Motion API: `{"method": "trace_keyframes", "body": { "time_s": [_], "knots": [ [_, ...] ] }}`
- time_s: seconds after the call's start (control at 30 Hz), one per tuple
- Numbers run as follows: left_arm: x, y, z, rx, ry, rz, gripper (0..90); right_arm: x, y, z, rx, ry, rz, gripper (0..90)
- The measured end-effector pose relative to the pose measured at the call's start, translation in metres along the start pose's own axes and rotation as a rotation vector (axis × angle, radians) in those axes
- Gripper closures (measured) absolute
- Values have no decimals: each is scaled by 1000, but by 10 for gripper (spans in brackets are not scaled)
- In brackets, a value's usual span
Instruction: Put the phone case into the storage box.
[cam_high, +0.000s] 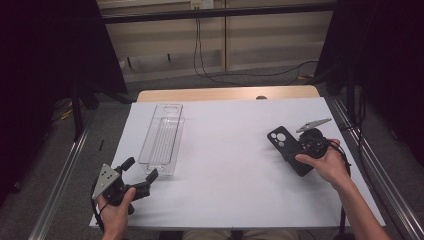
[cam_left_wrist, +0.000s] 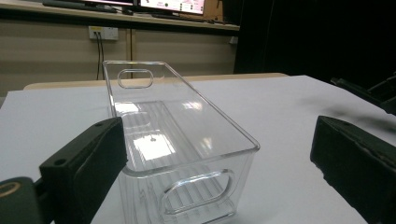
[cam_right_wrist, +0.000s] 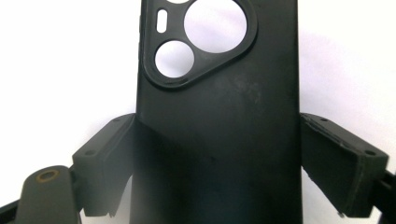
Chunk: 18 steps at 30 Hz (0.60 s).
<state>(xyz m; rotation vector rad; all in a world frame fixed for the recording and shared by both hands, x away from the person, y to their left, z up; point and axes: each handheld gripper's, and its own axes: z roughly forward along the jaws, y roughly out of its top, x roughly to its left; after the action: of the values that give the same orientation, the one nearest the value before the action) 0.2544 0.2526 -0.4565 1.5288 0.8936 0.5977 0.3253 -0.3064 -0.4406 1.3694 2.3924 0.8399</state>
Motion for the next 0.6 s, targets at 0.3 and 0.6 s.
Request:
{"method": "trace_keyframes", "body": {
  "time_s": [0.3,0.6],
  "knots": [
    [-2,0,2,-4,-4,-7,37,2,-10,-4,-150,9,-24,143],
    [-2,2,0,-9,-10,4,38,13,-23,-8,-295,16,-35,142]
  ]
}}
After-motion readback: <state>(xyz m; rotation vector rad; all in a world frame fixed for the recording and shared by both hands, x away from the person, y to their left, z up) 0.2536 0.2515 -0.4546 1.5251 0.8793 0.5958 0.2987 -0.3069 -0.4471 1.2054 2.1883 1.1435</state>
